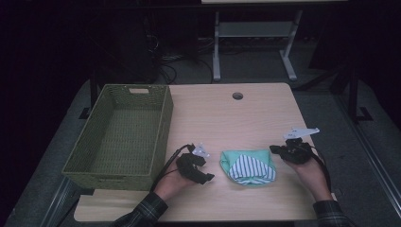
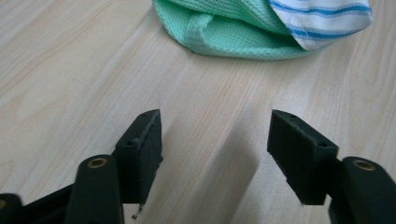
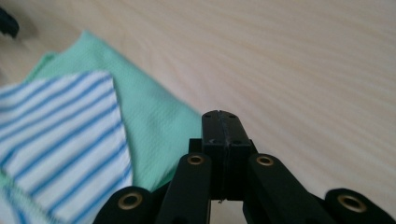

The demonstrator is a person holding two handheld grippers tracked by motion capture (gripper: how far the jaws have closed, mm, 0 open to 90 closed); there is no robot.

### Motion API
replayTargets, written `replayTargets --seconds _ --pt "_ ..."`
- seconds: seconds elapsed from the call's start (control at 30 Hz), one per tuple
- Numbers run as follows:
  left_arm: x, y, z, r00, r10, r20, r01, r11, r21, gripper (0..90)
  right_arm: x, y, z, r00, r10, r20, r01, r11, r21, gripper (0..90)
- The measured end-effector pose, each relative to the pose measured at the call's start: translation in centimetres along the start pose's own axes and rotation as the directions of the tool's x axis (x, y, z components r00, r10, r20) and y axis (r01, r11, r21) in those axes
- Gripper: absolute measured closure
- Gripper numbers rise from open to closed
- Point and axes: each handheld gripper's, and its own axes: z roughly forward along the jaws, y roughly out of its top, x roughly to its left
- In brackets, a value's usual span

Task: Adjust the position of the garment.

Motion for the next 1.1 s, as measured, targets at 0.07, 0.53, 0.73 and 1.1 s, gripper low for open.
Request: replayTargets --seconds 0.07,0.53,0.73,1.1 --pt "0.0 -0.1 0.0 1.0 -0.005 -0.002 0.005 1.0 -0.001 31.2 -0.4 0.7 0.6 1.0 0.002 -0.005 -0.002 1.0 0.0 89.9" --pt "0.2 -0.2 0.6 0.9998 0.006 -0.019 -0.005 0.9998 0.019 15.2 -1.4 0.8 3.7 0.9993 0.02 -0.031 -0.018 0.998 0.065 89.9" --pt "0.1 -0.2 0.7 0.9997 0.005 -0.024 -0.005 0.9998 0.021 15.3 -1.5 -0.2 3.1 0.9988 0.013 -0.048 -0.009 0.997 0.083 89.8" --pt "0.2 -0.2 0.5 0.9995 0.007 -0.032 -0.007 0.9998 0.019 15.2 -0.4 -1.5 1.6 0.9971 -0.017 -0.074 0.022 0.997 0.07 89.8"
